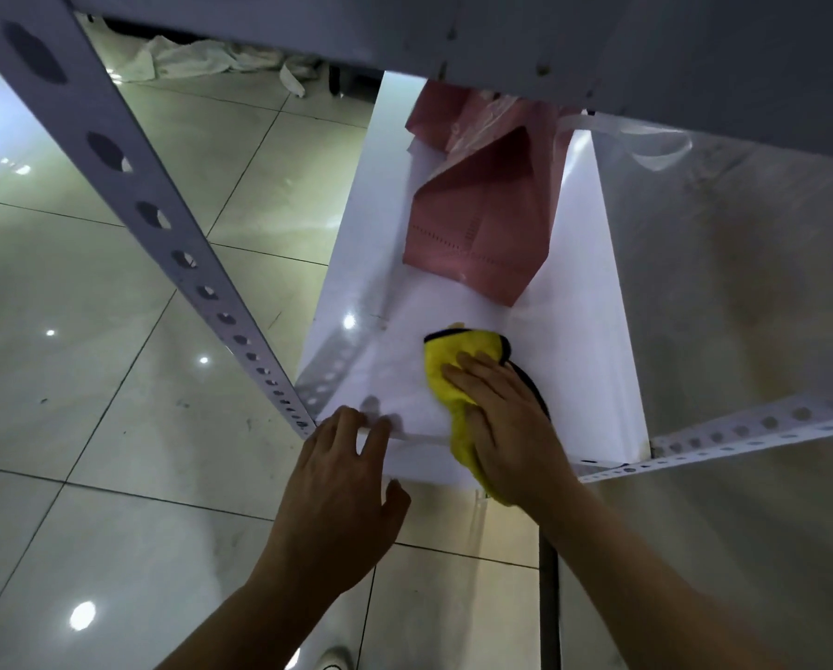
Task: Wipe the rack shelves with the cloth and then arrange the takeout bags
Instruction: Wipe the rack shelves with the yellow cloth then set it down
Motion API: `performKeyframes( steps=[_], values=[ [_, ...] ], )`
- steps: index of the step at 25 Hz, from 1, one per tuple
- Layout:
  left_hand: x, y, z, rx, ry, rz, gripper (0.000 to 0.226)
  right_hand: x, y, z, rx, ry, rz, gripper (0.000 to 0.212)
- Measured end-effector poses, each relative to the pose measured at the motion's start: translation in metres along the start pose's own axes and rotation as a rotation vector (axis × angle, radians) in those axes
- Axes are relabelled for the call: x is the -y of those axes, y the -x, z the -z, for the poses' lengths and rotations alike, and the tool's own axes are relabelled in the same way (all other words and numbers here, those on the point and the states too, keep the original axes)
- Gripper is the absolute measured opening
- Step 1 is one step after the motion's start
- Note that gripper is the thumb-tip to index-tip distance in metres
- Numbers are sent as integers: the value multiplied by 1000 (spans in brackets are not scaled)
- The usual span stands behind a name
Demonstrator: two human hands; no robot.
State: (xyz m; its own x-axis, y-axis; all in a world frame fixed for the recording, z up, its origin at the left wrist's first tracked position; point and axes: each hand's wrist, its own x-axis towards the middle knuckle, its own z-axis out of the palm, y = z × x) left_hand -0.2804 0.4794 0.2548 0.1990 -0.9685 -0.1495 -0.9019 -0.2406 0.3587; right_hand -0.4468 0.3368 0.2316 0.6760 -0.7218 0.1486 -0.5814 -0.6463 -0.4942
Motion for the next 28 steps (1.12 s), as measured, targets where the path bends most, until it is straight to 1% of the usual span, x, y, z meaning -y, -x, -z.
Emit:
performKeyframes(
  steps=[2, 4, 7, 8, 9, 11, 13, 16, 19, 21, 22, 24, 26, 27, 28],
  values=[
    [1, 1, -1, -15, 14, 7, 56, 9, -37, -8, 66, 25, 25, 46],
    [3, 1, -4, -28, 23, 9, 55, 18, -63, -19, 90, 58, 33, 45],
    [5, 3, -5, -33, 12, 2, 55, 23, -69, -27, 114, 131, 43, 46],
    [6, 3, -5, -38, 14, -1, 56, 22, -67, -27, 97, 129, 29, 46],
    [7, 3, -6, -43, 15, -4, 57, 22, -62, -26, 52, 113, -18, 46],
    [8, 3, -6, -49, 15, 2, 60, 21, -41, -24, -100, 53, -198, 45],
    [7, 3, -6, -45, 22, 5, 61, 12, -14, -19, -233, 47, -351, 45],
    [6, 3, -9, -47, 32, 26, 63, -17, 1, -4, -302, 78, -539, 43],
    [4, 2, -14, -75, 51, 33, 63, -49, -34, 18, -288, 73, -689, 46],
    [5, 1, -20, -94, 48, 40, 62, -53, -51, 23, -294, 41, -713, 46],
    [4, 1, -22, -95, 50, 47, 63, -46, -47, 18, -308, 38, -695, 45],
    [3, 3, -22, -87, 52, 41, 65, -22, -21, 0, -304, 87, -567, 43],
    [4, 4, -22, -81, 41, 40, 66, -6, -2, -13, -258, 111, -469, 41],
    [4, 4, -21, -78, 39, 36, 67, -9, -7, -12, -255, 107, -469, 41],
    [4, 3, -20, -75, 39, 31, 68, -14, -20, -7, -257, 102, -508, 41]
  ],
)
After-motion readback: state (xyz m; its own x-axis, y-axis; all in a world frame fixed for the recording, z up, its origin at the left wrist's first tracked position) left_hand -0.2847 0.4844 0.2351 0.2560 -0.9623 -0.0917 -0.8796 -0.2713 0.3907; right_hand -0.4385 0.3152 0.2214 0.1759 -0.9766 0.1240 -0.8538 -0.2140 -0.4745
